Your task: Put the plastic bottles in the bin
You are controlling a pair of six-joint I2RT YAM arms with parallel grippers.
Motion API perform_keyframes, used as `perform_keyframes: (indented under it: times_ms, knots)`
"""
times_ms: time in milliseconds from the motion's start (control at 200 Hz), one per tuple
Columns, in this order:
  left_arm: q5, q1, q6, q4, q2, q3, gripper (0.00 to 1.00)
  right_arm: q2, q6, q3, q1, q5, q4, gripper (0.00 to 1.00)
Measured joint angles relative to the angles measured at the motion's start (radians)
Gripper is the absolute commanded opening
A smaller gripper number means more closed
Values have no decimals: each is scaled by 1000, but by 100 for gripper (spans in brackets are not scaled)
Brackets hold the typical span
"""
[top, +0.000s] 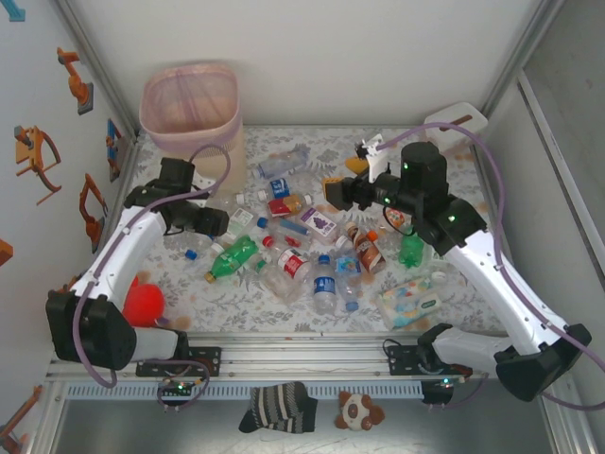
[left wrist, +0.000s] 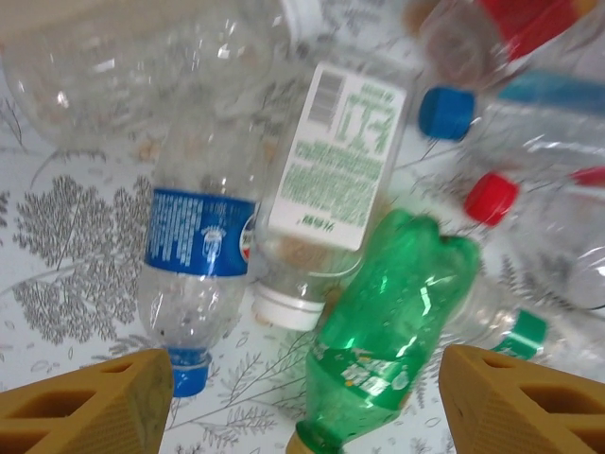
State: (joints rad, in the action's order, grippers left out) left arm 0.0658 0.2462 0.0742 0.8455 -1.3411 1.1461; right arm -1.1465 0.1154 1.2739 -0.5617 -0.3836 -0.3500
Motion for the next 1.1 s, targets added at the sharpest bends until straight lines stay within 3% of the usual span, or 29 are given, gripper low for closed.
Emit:
perform_keyframes:
  times_ms: [591, 1102]
  knots:
    - [-171, -39, -31, -43, -332, 50, 72, 7, 19, -9, 0, -1, -2, 79]
    - [-152, -46, -62, -121, -413, 63, 72, 28, 18, -9, 0, 0, -5, 79]
